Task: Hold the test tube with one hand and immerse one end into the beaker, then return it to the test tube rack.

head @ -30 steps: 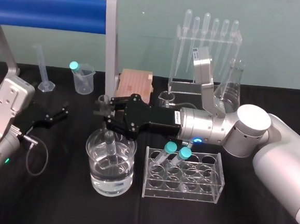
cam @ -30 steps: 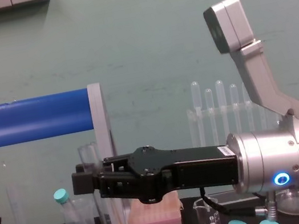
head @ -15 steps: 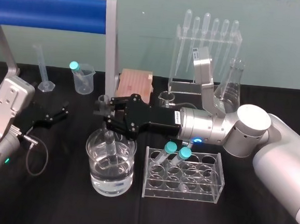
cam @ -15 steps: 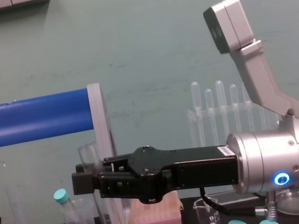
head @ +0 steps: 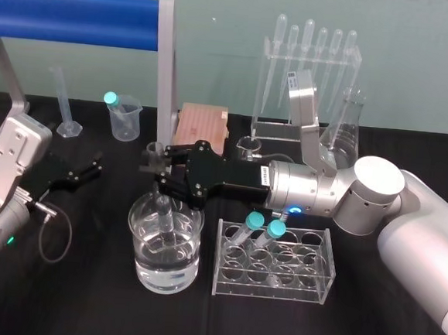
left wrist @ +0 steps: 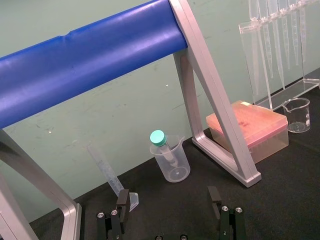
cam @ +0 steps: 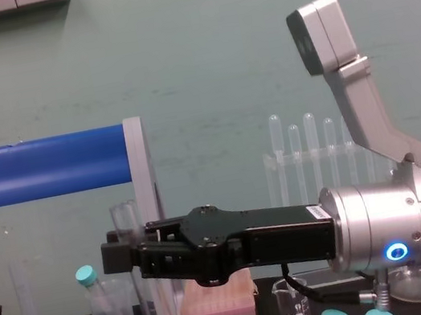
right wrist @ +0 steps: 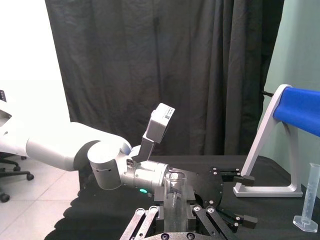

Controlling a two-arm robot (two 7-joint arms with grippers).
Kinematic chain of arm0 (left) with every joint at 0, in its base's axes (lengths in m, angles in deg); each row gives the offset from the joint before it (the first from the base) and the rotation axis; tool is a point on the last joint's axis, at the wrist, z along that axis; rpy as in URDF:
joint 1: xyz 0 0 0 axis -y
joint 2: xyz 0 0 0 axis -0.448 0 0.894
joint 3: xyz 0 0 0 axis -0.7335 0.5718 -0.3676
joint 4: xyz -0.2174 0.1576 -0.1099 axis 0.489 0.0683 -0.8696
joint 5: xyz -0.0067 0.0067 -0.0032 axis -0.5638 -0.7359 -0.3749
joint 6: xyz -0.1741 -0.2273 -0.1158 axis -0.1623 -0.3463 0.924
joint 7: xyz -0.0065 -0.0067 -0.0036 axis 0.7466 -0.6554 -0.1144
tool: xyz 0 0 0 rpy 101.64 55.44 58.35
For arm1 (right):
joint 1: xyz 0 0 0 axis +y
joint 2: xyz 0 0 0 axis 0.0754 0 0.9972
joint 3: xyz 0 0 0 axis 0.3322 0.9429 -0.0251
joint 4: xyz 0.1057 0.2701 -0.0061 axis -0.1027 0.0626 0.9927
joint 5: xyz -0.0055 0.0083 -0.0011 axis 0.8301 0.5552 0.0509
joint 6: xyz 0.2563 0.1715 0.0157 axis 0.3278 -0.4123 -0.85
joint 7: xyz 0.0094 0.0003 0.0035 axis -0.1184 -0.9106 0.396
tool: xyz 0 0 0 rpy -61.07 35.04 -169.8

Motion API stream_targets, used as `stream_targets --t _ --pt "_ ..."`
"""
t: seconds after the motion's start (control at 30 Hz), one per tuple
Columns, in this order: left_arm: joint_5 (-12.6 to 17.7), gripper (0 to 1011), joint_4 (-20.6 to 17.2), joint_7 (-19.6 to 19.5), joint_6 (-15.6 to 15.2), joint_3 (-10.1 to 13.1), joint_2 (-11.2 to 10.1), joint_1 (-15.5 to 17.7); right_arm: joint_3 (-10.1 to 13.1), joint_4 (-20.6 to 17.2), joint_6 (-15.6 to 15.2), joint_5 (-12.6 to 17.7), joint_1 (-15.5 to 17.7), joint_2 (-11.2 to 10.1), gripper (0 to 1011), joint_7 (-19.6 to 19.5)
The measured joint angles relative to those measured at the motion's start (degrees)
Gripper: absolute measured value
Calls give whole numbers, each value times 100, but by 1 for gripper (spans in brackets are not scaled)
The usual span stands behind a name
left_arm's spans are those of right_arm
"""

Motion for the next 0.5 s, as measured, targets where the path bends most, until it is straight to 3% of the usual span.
stream_targets --t 0.5 --pt "0 1000 0 0 0 0 0 0 0 0 0 0 0 0 226 0"
